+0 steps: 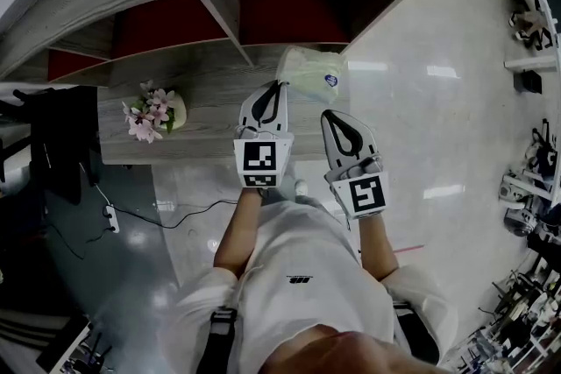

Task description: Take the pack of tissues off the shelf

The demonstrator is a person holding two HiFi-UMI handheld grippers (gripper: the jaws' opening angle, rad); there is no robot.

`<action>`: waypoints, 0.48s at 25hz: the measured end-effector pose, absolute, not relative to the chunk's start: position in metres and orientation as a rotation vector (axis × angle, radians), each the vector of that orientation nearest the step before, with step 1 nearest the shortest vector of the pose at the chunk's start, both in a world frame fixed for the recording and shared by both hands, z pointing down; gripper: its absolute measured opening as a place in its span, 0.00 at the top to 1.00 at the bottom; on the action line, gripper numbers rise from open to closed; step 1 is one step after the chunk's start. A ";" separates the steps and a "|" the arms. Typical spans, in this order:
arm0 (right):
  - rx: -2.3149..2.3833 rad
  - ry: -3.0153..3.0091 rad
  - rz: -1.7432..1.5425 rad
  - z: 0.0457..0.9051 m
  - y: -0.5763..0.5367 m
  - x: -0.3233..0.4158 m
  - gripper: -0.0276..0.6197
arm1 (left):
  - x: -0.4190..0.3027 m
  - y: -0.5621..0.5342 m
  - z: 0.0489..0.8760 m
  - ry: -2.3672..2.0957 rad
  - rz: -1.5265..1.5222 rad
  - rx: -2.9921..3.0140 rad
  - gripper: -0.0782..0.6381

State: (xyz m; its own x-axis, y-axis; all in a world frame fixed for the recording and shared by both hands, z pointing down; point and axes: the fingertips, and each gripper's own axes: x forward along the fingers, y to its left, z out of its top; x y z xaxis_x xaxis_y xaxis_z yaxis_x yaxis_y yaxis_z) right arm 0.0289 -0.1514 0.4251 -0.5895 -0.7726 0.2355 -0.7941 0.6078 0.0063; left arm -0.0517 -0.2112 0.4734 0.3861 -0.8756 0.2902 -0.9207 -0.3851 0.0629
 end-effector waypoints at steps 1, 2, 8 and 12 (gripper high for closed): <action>1.291 -2.618 0.148 0.426 -0.150 0.029 0.92 | -0.052 -0.209 0.476 -1.600 0.310 2.425 0.85; 1.288 -2.616 0.150 0.428 -0.149 0.029 0.92 | -0.052 -0.207 0.479 -1.599 0.312 2.421 0.85; 1.270 -2.591 0.176 0.446 -0.145 0.029 0.92 | -0.057 -0.196 0.502 -1.590 0.332 2.388 0.85; 1.266 -2.581 0.194 0.457 -0.143 0.028 0.92 | -0.059 -0.192 0.518 -1.581 0.355 2.374 0.85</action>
State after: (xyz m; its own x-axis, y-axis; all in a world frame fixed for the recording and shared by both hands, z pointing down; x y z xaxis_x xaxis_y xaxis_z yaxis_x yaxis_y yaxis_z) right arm 0.0283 -0.1432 0.4573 -0.5868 -0.7564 0.2890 -0.7911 0.6116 -0.0054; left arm -0.0585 -0.1921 0.5181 0.3757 -0.8597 0.3460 -0.9251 -0.3700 0.0851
